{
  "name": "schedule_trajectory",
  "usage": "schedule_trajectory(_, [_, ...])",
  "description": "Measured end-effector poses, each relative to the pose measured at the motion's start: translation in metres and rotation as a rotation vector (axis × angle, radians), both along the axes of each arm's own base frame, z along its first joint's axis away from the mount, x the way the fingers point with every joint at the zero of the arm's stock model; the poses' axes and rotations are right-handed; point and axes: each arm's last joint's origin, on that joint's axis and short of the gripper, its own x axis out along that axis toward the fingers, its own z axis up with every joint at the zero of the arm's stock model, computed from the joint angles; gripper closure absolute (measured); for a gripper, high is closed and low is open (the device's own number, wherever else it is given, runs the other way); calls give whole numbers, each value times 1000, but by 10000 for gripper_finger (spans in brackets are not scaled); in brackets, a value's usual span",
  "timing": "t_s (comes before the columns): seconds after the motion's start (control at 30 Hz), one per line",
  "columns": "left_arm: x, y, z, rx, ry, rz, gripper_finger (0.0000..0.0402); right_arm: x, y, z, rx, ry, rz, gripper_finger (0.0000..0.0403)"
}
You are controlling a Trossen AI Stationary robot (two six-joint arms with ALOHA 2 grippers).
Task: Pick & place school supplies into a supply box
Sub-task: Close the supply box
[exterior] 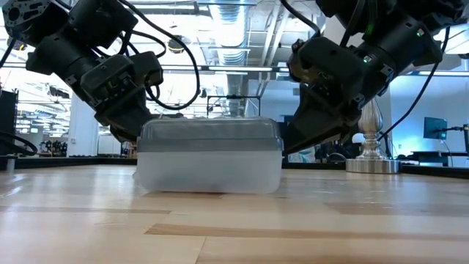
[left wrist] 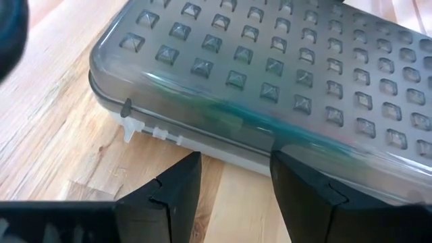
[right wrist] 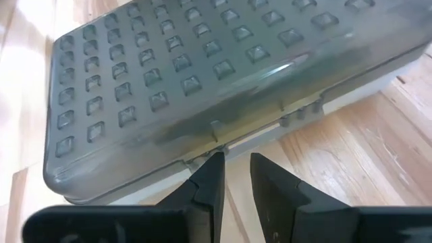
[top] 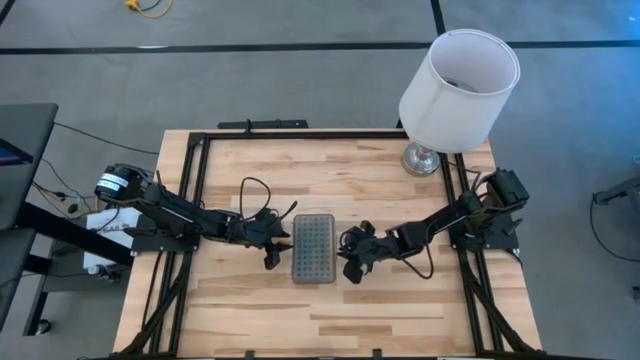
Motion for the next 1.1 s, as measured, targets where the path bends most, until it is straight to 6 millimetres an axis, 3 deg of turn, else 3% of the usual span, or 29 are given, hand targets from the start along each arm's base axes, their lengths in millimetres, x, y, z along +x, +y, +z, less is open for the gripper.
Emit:
schedule_trajectory(0.73, [-6, 3, -7, 15, 83, 76, 228, -12, 1, -9, 18, 125, -79, 337])
schedule_trajectory(1.1, [-3, 3, -3, 21, 33, 91, 228, -7, 8, -3, 34, 41, -45, 337])
